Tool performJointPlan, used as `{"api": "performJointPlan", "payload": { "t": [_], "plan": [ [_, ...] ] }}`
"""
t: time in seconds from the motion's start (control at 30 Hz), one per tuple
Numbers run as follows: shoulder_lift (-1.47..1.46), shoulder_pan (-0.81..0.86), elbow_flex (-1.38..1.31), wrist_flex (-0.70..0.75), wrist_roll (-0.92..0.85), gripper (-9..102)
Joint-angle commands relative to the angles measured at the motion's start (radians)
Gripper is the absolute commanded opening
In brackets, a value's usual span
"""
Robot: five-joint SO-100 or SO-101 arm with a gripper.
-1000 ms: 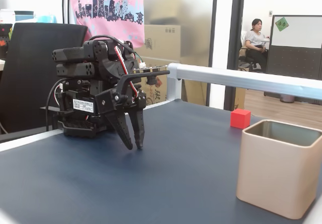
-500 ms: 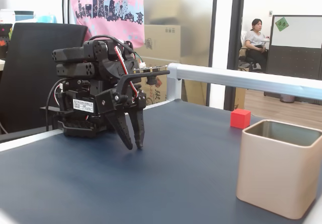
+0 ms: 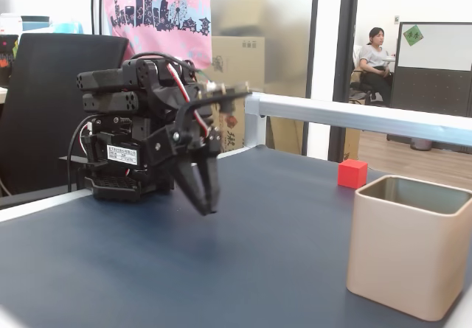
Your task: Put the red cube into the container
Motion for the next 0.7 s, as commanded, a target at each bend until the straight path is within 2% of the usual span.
{"api": "performJointPlan", "payload": {
  "t": [0.0, 0.13, 0.33, 0.47, 0.67],
  "plan": [
    [-0.023, 0.005, -0.008, -0.14, 0.026, 0],
    [-0.126, -0.02, -0.095, -0.227, 0.046, 0],
    [-0.402, -0.081, -0.393, -0.232, 0.084, 1],
    [-0.543, -0.14, -0.581, -0.179, 0.101, 1],
    [-0.758, -0.284, -0.854, -0.008, 0.164, 1]
  ]
}}
